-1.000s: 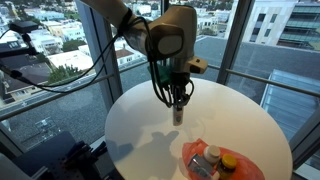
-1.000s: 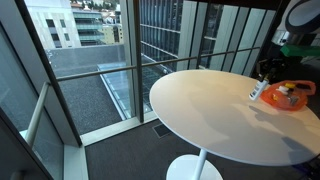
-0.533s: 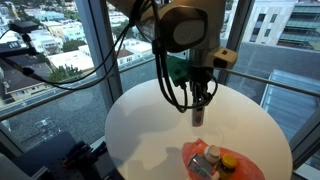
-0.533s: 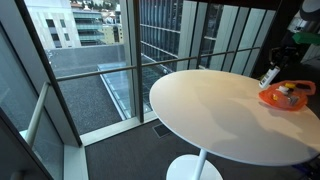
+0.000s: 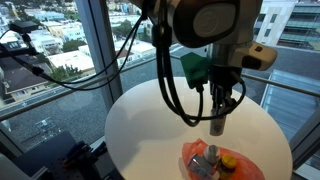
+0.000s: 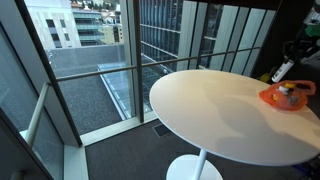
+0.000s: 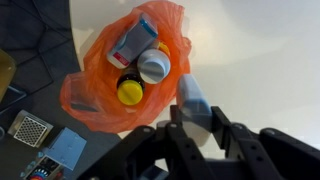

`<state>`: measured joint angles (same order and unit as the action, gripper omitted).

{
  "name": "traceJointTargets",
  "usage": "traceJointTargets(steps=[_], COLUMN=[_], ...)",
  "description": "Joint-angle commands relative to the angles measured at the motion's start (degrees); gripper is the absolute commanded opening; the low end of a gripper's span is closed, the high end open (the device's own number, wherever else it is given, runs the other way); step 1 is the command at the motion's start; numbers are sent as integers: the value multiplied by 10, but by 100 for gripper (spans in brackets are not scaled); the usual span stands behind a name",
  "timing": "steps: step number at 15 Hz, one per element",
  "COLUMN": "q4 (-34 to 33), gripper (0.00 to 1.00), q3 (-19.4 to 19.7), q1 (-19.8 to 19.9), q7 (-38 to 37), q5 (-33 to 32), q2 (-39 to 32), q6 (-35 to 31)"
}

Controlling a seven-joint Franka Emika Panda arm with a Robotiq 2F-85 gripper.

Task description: Put the roll on stick in the plastic bag

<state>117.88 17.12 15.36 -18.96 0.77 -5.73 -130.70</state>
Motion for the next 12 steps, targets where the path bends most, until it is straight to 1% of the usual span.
traceJointTargets(steps=[1,7,12], q4=[-30,-53,-64], gripper=[11,11,11], q3=[13,37,50], q1=[15,42,59], q7=[-14,-22,-22], q5=[12,24,42], q2=[-4,-18,-40], q6=[27,42,40])
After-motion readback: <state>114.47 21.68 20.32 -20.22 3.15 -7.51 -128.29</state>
